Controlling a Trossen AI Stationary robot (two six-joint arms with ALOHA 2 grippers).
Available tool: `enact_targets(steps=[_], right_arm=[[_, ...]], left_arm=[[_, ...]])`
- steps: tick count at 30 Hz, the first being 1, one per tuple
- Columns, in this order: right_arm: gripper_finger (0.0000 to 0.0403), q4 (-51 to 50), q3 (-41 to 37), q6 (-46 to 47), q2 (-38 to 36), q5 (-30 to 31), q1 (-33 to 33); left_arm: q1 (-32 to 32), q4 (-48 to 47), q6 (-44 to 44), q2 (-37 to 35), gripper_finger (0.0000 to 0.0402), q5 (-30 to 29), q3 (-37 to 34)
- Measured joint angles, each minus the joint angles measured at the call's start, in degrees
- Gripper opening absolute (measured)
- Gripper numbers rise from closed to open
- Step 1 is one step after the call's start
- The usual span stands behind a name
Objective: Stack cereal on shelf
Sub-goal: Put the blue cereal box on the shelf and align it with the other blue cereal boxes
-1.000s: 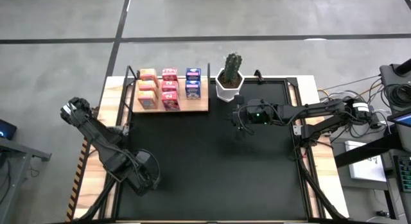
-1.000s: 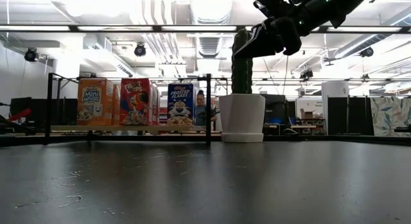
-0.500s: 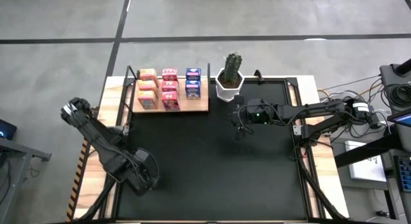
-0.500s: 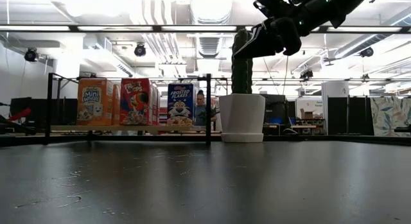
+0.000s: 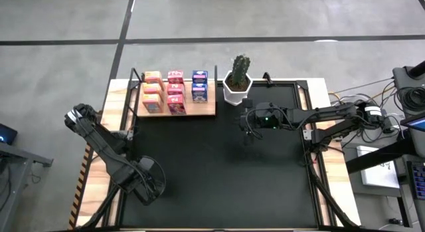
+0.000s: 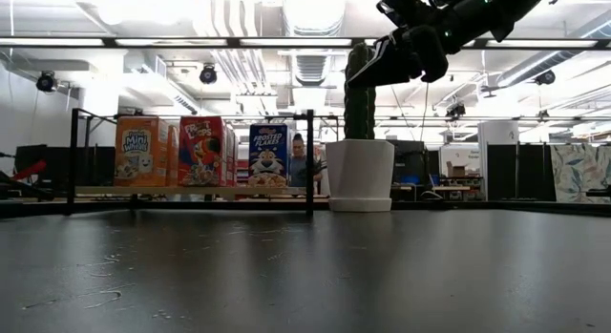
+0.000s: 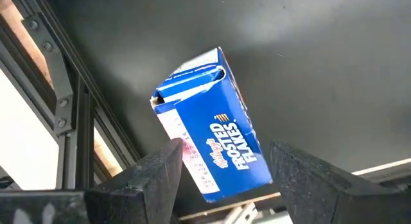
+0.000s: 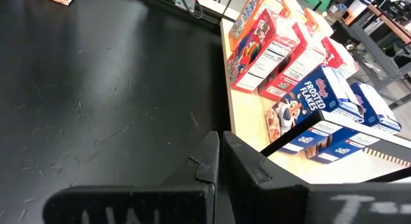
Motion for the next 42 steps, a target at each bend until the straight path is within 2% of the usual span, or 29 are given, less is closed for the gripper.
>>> enact_targets(steps=[9,20,31,42], right_arm=[[0.0011,-0.26,0.01,0.01,0.0,0.0,0.0],[0.0011,-0.28,0.0,0.02,0.0,0.0,0.01],[0.0011,-0.35,0.0,0.02,0.0,0.0,0.0],[0.0011,-0.35,0.0,-0.02,0.0,0.0,0.0]], left_arm=[[0.0,0.11,0.11,0.65,0.0223,-0.22,-0.84],[0.0,-1.6,1.11,1.7,0.0291,-0.23,0.79],[0.0,-3.84,1.11,1.7,0.0284,-1.01,2.85],[-0.06,-3.89,1.48,2.61,0.0303,-1.93,2.85]])
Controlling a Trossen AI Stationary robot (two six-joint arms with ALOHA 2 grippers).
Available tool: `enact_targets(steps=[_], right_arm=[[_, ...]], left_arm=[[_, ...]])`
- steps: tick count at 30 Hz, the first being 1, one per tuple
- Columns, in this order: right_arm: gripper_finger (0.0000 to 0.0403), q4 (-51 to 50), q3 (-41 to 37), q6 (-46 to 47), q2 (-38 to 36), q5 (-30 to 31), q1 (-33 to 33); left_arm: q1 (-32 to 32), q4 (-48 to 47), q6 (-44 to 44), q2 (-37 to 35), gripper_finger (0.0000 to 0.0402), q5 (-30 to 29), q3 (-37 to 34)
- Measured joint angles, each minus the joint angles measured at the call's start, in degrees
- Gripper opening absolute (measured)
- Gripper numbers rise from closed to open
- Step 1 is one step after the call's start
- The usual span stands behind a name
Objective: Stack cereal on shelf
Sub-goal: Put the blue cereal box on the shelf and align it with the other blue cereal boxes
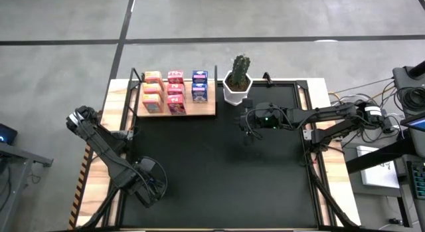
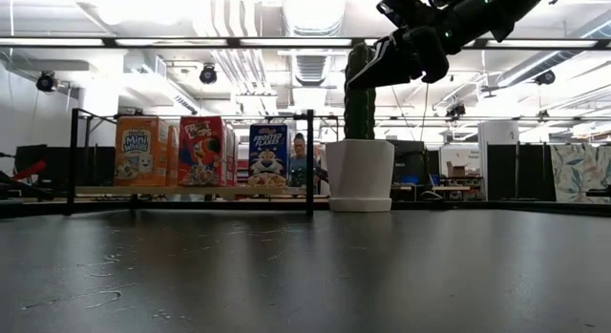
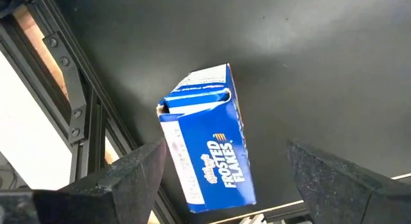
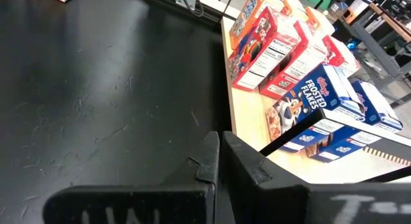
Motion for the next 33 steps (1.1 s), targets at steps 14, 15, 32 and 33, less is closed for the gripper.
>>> enact_targets(steps=[14,15,32,33], right_arm=[[0.0011,-0.04,0.01,0.02,0.0,0.0,0.01],[0.0011,-0.05,0.0,0.02,0.0,0.0,0.02],[0.0011,-0.79,0.0,0.28,0.0,0.02,0.02],[0.0011,-0.79,0.01,0.42,0.0,0.02,0.0]], left_arm=[[-1.38,-3.84,0.03,0.16,0.0303,0.43,0.0],[-1.59,-3.47,0.03,0.16,0.0302,0.42,0.0],[-1.89,1.64,5.8,2.11,0.0249,-0.11,-2.73],[-1.89,1.66,5.82,2.11,0.0243,-0.11,-2.73]])
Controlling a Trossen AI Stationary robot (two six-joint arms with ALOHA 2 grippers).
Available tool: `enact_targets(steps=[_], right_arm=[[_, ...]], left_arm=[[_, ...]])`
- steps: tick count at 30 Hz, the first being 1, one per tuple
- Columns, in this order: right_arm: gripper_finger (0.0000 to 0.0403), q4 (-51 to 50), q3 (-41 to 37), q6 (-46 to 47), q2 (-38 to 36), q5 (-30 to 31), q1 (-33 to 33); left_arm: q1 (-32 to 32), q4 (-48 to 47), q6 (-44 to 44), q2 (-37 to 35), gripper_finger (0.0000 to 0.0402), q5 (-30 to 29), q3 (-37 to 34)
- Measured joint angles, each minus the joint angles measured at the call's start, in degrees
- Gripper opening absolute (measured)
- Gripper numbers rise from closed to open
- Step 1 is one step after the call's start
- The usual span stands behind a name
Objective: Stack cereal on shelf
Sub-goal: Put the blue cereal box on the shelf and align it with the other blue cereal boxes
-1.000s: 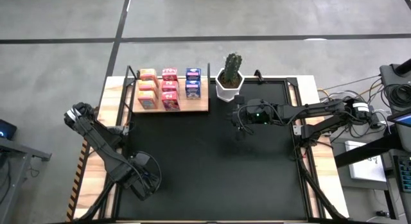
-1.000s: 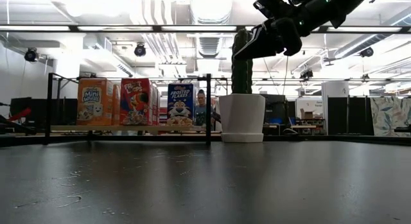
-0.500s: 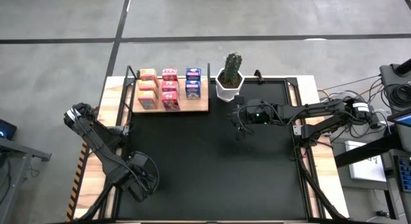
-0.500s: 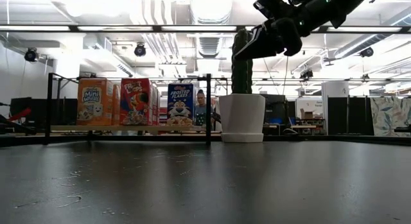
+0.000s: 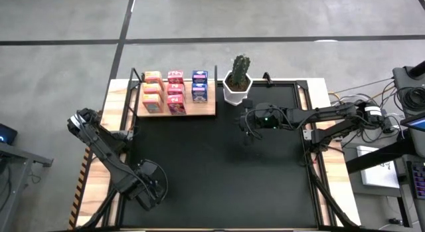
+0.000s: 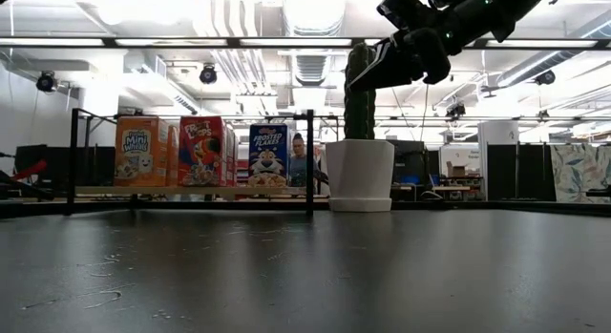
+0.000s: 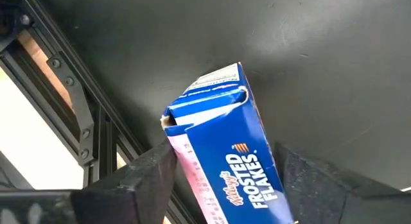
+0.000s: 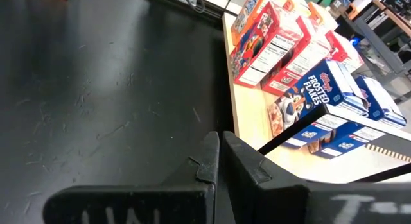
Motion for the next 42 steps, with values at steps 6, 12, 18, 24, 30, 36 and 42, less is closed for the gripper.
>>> enact_targets(steps=[6,12,18,24,30,36,42], right_arm=[[0.0011,-0.04,-0.01,0.15,0.0,0.0,0.0],[0.0011,-0.04,0.0,0.22,0.0,0.0,0.01],[0.0011,-0.09,0.0,0.24,0.0,0.0,0.02],[0.0011,-0.24,-0.01,0.15,0.0,0.15,0.0],[0.0011,-0.48,-0.01,-0.17,0.0,0.2,0.02],[0.0011,-1.54,-0.01,-0.29,0.0,0.22,0.0],[0.0011,-1.68,0.01,-0.33,0.0,0.22,0.0]], left_arm=[[0.0,0.04,0.23,0.0,0.021,0.0,0.0],[0.0,0.02,1.42,-0.02,0.0197,-0.02,0.04],[0.08,-0.17,3.31,-0.04,0.0196,-0.29,2.09],[2.57,-0.08,13.9,-0.04,0.0196,-8.53,6.51],[9.33,-0.08,31.85,-0.04,0.0196,-14.51,10.71],[14.62,-0.2,37.06,-0.04,0.0196,-13.52,13.15],[10.34,-0.21,28.53,-0.04,0.0226,-8.6,13.54]])
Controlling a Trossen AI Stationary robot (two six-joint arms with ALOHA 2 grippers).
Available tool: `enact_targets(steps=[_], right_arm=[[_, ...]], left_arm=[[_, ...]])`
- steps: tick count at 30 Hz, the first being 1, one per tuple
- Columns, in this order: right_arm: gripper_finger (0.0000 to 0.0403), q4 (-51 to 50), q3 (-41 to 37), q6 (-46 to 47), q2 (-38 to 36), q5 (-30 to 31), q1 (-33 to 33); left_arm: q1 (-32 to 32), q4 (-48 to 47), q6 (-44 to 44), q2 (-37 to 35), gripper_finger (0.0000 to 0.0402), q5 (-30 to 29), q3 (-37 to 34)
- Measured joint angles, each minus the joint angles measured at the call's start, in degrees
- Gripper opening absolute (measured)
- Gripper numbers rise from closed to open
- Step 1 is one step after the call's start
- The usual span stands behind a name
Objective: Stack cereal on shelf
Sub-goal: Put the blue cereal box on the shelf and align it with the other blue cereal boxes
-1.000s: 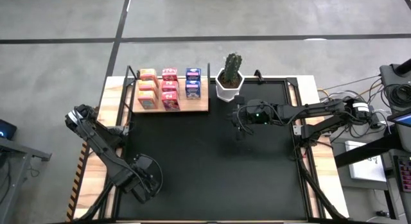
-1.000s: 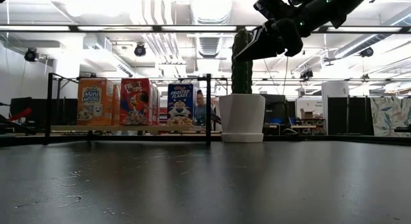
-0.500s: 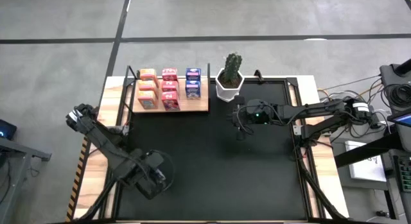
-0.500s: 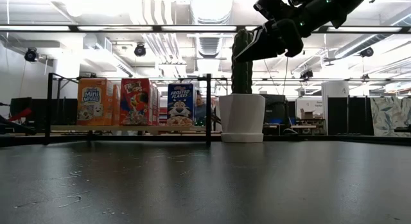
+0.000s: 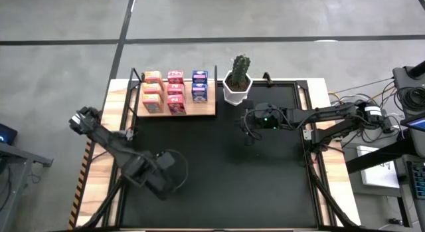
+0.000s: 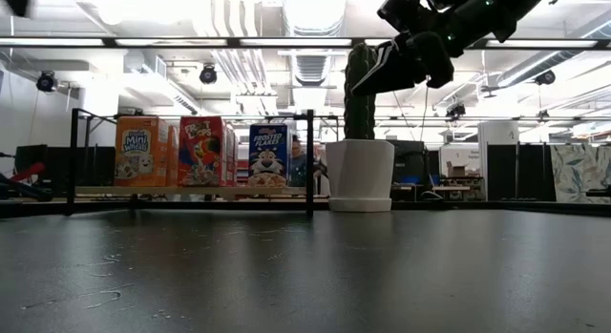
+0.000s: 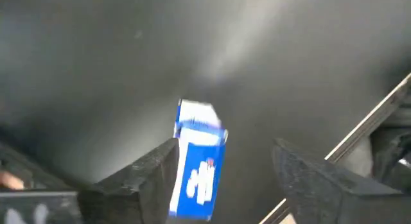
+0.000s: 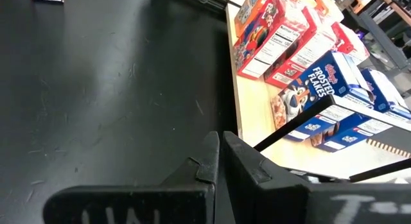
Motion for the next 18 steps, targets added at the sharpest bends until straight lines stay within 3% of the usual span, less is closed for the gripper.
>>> enact_targets(steps=[3,8,18], right_arm=[[0.0011,0.02,0.0,0.0,0.0,0.0,0.02],[0.0011,0.04,-0.02,0.71,-0.02,0.0,0.02],[0.0011,0.02,-0.02,1.3,0.0,-0.02,0.02]], left_arm=[[-4.01,-0.14,-4.17,0.06,0.026,0.05,-2.15],[-9.1,-0.3,-3.53,1.32,0.0307,-0.1,-5.19],[-10.88,-1.7,-2.6,3.5,0.0315,-2.83,-7.3]])
